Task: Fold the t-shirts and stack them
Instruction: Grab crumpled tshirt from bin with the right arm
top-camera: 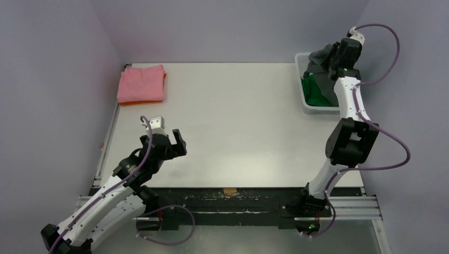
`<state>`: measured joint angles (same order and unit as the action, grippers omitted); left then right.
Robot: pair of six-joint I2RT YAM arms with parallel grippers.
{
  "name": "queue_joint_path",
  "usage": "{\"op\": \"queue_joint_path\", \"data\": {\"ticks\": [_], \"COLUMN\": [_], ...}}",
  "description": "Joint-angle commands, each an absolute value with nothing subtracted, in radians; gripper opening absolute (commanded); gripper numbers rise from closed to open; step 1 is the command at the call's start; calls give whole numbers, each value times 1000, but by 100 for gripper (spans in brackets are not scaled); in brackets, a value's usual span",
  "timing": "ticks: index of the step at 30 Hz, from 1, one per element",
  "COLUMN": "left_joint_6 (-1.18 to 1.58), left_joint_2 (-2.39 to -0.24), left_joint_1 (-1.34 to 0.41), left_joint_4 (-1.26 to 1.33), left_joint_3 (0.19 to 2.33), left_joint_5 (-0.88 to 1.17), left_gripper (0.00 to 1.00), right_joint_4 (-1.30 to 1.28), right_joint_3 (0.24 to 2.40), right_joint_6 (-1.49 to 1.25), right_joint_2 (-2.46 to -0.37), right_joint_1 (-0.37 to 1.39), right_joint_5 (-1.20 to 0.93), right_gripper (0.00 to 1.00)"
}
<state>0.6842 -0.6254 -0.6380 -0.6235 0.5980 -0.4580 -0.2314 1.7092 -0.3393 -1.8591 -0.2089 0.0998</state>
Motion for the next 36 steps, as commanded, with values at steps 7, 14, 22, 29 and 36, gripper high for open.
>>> {"op": "queue_joint_path", "data": {"ticks": [7, 14, 22, 29, 36], "left_joint_6": [679, 690, 696, 696, 692], "left_joint_2": [-597, -559, -562, -577, -606], "left_joint_1": [-641, -642, -641, -642, -641], "left_joint_4": [-635, -655, -659, -660, -653], "left_joint_3": [615, 610, 608, 611, 615], "left_joint_5": [-458, -457, -458, -467, -476], "left_gripper": [100, 100, 100, 100, 100], "right_joint_4": [-150, -245, -319, -340, -452], "right_joint_3": [1801, 1962, 1929, 1769, 1875], "right_joint_6": [-335, -322, -331, -389, -332], "right_joint_2": [-1569, -1580, -1642, -1726, -1939], "right_joint_1": [-182, -181, -181, -181, -184], "right_joint_5": [4, 16, -7, 115, 261], "right_gripper": [16, 19, 21, 22, 60]}}
